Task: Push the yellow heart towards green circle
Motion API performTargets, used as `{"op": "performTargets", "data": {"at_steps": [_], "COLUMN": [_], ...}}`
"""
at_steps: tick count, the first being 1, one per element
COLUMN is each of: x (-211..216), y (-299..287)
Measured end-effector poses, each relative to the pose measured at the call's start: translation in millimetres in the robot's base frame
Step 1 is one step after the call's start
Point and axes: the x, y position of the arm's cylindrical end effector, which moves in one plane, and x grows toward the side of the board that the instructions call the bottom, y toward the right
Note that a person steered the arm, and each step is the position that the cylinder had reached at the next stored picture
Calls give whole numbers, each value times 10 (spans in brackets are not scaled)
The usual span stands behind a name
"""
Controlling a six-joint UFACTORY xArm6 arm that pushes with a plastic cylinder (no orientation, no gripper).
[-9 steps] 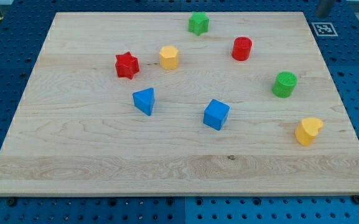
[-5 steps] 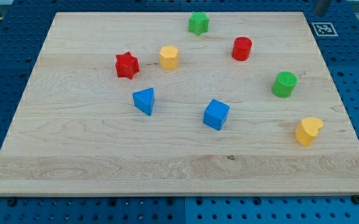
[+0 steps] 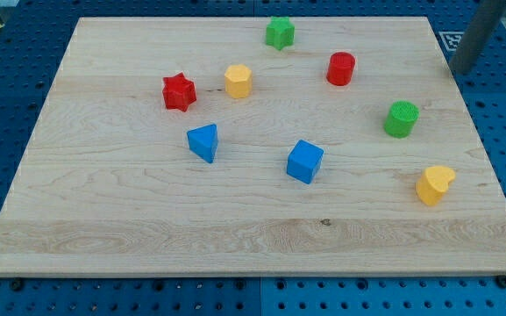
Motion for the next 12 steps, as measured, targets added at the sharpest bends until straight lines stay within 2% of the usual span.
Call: {"op": "performTargets", "data": {"at_steps": [1,2,4,5,6,8,9,10,12], "x": [915,1153,2437,2428,2169,2033,2015,1681,1531], "y": [163,184,102,46,-500,-870,-916,-918,-1036]}}
